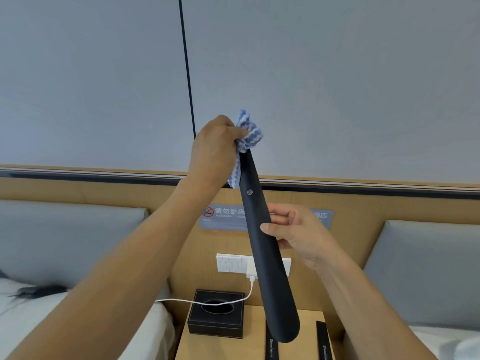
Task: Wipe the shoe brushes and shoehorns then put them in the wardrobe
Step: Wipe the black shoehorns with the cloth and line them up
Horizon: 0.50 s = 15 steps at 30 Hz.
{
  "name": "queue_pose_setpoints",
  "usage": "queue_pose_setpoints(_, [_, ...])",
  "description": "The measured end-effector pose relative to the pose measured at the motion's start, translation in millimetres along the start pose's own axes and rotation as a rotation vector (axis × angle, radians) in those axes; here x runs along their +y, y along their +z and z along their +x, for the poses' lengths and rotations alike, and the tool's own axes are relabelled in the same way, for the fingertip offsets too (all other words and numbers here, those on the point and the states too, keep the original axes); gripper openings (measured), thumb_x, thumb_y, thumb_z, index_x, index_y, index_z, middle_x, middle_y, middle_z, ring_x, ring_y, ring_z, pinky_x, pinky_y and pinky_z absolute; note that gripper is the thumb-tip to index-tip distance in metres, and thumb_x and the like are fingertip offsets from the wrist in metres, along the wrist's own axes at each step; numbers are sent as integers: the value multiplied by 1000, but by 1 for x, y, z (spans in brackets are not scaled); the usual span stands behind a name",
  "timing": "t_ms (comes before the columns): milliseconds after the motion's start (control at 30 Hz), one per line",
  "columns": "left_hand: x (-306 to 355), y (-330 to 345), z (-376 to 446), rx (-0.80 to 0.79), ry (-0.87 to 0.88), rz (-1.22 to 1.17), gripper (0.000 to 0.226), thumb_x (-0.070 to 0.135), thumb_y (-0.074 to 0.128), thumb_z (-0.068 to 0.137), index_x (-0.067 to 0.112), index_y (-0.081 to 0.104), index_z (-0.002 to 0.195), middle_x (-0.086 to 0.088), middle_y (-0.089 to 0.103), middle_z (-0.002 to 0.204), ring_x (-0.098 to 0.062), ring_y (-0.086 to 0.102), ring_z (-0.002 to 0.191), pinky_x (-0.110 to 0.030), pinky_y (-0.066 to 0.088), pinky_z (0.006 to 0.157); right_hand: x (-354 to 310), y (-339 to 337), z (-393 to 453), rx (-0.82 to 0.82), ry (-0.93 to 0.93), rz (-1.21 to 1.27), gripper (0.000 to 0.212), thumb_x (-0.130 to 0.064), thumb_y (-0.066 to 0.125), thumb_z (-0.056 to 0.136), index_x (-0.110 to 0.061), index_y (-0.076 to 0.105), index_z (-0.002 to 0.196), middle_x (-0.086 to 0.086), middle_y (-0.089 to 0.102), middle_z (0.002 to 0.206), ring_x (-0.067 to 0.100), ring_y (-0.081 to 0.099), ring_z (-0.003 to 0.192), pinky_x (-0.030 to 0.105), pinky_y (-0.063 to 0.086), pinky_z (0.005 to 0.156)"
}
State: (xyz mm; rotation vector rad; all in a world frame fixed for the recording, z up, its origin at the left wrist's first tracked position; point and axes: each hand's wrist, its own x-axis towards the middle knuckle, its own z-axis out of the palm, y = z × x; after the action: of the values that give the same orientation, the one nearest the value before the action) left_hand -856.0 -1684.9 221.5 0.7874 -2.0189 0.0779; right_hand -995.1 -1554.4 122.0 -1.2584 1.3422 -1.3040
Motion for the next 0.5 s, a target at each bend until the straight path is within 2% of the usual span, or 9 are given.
queue_pose_setpoints(167, [15,12,-21,-71,-11,-37,31,-2,54,88,5,73,112,-15,64,109,-35,60,99,-41,47,80,3,-1,6,64,-14,59,32,3,63,91,-19,71,112,2,78,98,18,75,89,28,60,64])
queue_pose_setpoints(267, [26,17,-37,-156,-41,-107,33,-1,57,85,8,73,112,-12,66,109,-30,62,98,-37,48,83,6,-2,11,121,-22,111,31,5,65,89,-16,70,111,4,78,100,21,75,90,31,62,68])
queue_pose_setpoints(367, [33,19,-50,-231,-59,-179,28,8,60,83,8,75,107,-13,68,100,-27,64,91,-37,49,82,10,-5,14,168,-32,175,34,9,64,87,-12,70,113,5,77,102,24,75,93,36,62,74])
queue_pose_setpoints(500, [35,22,-60,-258,-130,-263,20,24,63,87,13,78,96,-9,70,91,-20,64,83,-33,50,78,16,-6,15,176,-35,294,42,17,60,86,-14,70,112,7,77,104,26,74,97,36,61,75])
